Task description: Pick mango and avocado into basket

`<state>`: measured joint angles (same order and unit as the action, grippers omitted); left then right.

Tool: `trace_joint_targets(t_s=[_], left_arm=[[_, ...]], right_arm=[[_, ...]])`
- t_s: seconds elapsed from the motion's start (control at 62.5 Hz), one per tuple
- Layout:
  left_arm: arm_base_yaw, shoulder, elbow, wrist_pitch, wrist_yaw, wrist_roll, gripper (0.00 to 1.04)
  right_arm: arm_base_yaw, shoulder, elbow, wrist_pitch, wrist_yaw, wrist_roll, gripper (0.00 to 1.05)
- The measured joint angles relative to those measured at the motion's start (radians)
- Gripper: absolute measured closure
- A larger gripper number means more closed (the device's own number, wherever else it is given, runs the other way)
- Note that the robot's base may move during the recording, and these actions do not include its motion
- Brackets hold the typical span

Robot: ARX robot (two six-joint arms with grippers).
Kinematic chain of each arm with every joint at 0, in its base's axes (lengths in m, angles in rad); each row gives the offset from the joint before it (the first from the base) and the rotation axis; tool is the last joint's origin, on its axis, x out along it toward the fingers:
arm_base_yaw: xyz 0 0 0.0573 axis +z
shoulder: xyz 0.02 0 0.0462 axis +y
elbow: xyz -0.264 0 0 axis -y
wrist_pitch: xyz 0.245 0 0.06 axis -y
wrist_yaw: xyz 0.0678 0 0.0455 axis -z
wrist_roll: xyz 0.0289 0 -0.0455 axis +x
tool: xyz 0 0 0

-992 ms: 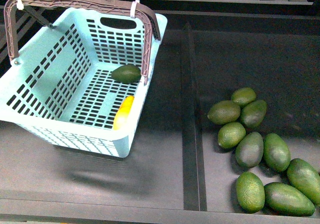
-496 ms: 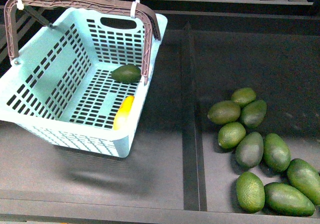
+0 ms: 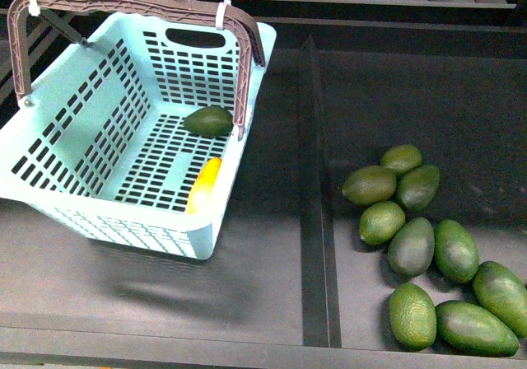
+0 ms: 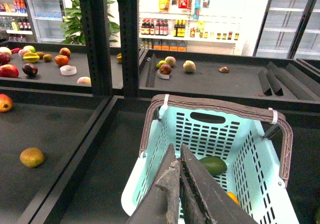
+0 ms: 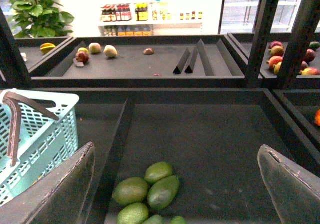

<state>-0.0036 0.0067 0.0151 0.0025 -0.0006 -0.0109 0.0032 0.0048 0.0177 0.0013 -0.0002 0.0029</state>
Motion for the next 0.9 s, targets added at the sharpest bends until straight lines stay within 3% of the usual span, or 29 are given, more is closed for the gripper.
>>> trace_joint_targets(t_s=[0.56,0.896], left_arm=[[0.0,0.0,0.0,-0.001,0.0,0.0,1.02],[0.0,0.0,0.0,-0.001,0.0,0.0,0.3]], right_arm=[[0.0,0.0,0.0,0.0,0.0,0.0,0.09],[0.0,0.0,0.0,0.0,0.0,0.0,0.09]])
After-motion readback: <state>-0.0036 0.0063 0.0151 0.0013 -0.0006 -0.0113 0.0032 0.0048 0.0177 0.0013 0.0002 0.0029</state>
